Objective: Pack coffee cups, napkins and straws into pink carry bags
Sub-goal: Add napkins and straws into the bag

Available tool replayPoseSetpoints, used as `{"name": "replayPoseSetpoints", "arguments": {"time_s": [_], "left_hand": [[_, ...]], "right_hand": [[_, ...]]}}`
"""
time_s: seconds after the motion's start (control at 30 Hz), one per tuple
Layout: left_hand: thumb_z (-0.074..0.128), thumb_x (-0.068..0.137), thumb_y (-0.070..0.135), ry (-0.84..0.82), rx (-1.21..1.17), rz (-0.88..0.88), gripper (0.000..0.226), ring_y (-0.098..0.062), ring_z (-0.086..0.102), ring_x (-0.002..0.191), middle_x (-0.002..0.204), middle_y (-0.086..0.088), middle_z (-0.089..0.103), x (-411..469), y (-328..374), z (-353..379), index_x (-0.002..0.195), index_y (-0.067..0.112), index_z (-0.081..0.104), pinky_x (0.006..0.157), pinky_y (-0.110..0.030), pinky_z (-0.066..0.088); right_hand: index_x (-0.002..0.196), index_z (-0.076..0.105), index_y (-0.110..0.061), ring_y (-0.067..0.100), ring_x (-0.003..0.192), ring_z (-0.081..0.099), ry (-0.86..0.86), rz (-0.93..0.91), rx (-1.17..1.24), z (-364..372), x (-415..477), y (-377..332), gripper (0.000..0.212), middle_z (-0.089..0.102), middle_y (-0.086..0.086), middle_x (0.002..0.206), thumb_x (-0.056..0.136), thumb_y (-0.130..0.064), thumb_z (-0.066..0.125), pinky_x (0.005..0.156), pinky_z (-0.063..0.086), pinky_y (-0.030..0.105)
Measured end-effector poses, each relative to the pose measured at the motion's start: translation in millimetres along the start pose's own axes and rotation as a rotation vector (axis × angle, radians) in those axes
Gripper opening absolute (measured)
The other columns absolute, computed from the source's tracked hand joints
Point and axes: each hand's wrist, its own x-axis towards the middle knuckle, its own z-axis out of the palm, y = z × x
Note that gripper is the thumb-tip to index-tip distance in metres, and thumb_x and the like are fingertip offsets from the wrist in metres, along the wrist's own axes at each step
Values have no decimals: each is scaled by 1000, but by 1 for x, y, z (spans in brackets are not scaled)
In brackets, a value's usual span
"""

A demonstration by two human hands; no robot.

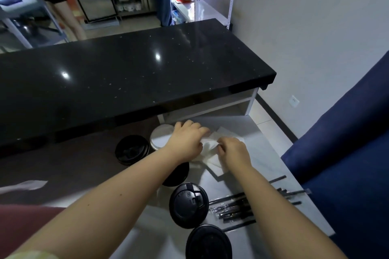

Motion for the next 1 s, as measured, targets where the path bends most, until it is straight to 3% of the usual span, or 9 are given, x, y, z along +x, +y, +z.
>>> {"name": "replayPoseSetpoints", "arguments": {"time_s": [0.2,0.37,0.47,0.7,0.83,0.9,1.0], "left_hand": [[50,88,26,164,33,25,47,-24,44,122,131,4,53,-17,-8,-57,135,31,47,96,-42,33],[58,86,33,273,24,-15,49,-24,47,117,125,5,55,-58,-32,-112,134,33,46,94,-42,34],[58,83,28,333,26,-65,54,-26,46,118,125,3,55,-97,-62,-141,136,32,45,94,-43,34],[61,85,31,390,33,-202,56,-26,46,121,127,2,55,-238,-151,-170,138,31,44,97,-43,35],[62,86,32,405,1,-257,56,-24,46,122,129,3,55,-329,-197,-169,139,31,44,99,-45,38],[64,85,32,439,-20,-291,53,-22,49,120,129,5,57,-373,-220,-166,136,31,49,98,-46,41],[68,82,31,512,-111,-347,39,-17,54,109,115,10,62,-431,-255,-152,121,32,61,92,-41,47]], "right_hand": [[88,66,-5,30,78,57,260,-151,-3,-69,2,-35,7,65,10,81,88,-10,61,61,41,37],[92,68,-9,23,73,56,448,-290,-49,-119,-7,-100,8,66,4,80,86,-8,64,61,39,29],[92,69,-6,27,73,58,506,-378,-94,-126,-18,-148,9,68,6,79,84,-5,67,61,42,32],[88,71,-2,32,65,58,603,-588,-73,-99,-64,-282,13,67,9,73,76,2,73,60,48,37],[91,72,-3,29,71,59,610,-633,27,-70,-101,-364,15,69,7,77,77,1,72,67,46,33],[93,72,-5,24,74,58,578,-651,112,-57,-120,-402,14,69,4,80,79,-1,71,71,41,24],[95,72,-10,15,80,59,514,-679,249,-41,-148,-451,14,70,-2,86,82,-6,72,76,42,18]]}}
